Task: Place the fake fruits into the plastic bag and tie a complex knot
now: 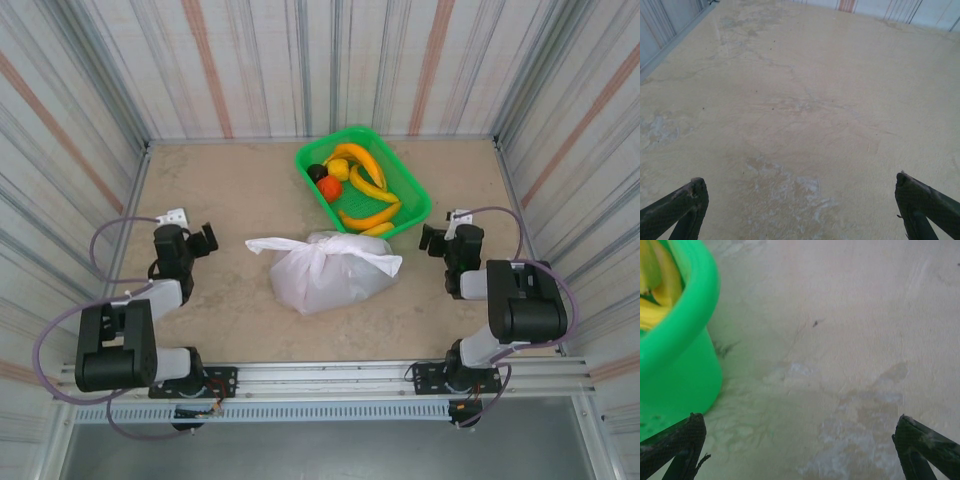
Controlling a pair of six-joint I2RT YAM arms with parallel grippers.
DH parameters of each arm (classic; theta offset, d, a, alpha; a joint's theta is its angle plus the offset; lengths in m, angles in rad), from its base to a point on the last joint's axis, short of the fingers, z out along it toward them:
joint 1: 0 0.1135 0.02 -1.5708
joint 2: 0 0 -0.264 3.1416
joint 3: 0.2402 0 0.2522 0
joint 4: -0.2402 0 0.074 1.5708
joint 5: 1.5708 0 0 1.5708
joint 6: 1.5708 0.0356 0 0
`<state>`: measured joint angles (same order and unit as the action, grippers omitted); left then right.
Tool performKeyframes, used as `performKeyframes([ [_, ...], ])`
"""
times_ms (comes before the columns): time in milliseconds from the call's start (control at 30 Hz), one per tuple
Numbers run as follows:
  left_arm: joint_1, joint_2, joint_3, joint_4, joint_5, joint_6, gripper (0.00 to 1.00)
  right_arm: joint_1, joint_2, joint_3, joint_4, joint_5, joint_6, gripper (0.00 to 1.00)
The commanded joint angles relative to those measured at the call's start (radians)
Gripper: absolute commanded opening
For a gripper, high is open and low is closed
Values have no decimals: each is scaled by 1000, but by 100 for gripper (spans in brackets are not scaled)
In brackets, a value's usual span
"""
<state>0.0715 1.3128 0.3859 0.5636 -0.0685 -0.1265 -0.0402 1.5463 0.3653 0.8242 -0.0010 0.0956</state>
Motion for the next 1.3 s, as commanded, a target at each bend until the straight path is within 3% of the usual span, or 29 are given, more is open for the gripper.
performKeyframes([
  [0,-4,7,-9,102,19,49,99,-15,3,28,17,-27,-1,99],
  [800,-23,83,-83,319,85,109,99,-3,1,31,7,-6,-8,99],
  [1000,-64,192,-120,499,83,154,99,-1,1,33,5,-2,-10,99],
  [1100,-81,173,-120,469,96,181,99,0,1,32,6,-1,-11,99],
  [1267,-84,180,-159,554,98,184,99,0,1,32,6,-1,-11,99],
])
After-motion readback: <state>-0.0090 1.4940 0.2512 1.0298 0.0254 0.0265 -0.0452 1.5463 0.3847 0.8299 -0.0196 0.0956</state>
